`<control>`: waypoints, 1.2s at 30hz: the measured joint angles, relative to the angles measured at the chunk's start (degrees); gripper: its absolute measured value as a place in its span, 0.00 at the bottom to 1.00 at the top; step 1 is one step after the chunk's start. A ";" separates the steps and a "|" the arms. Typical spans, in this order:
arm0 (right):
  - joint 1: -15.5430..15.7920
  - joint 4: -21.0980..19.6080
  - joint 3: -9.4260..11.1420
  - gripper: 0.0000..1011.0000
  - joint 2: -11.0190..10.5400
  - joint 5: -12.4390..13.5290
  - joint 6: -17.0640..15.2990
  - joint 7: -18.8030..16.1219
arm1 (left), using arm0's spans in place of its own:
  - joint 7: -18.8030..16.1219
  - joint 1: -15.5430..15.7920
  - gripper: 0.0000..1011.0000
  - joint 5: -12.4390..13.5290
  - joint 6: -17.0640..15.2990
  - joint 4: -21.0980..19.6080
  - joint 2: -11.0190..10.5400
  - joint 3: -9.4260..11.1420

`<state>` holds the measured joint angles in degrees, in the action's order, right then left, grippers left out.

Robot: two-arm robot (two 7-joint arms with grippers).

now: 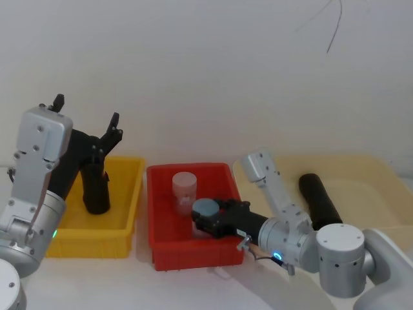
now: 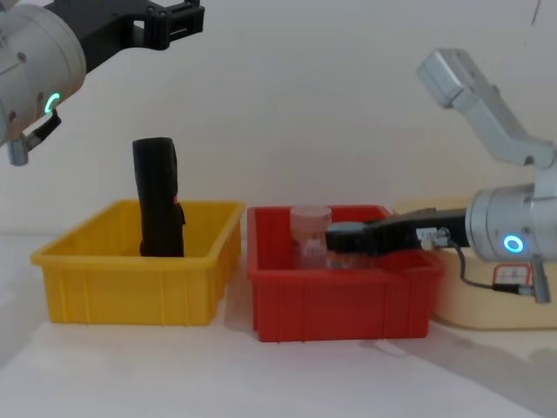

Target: Pick up the garbage bag with the one hand and transfer it to the other hand.

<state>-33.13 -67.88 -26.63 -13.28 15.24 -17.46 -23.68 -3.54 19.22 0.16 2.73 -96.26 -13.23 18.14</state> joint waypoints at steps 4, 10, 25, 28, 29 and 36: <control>0.00 -1.28 0.58 0.64 -0.26 0.28 0.23 0.29 | 0.00 0.00 0.99 0.00 0.00 0.00 0.00 0.00; 0.13 -3.95 2.00 0.64 -1.10 0.55 0.95 1.62 | 0.00 0.00 0.99 0.00 0.00 0.01 0.00 0.00; 0.69 -9.23 6.70 0.64 -4.59 -1.26 1.12 7.08 | 0.00 0.00 0.99 -0.01 0.00 0.01 0.00 0.00; 0.83 -9.44 7.36 0.64 -5.13 -1.69 0.75 7.94 | 0.00 0.00 0.99 0.00 0.00 0.01 0.00 0.00; 0.92 -9.48 7.76 0.64 -5.46 -2.01 0.39 8.57 | 0.00 0.00 0.99 0.00 0.00 0.01 0.00 0.00; 1.46 -8.82 9.06 0.72 -6.91 -3.06 -0.91 10.10 | 0.01 0.00 0.99 0.00 0.00 0.01 0.00 0.00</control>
<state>-31.67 -76.69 -17.58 -20.18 12.19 -18.37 -13.57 -3.54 19.22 0.16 2.73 -96.25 -13.23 18.14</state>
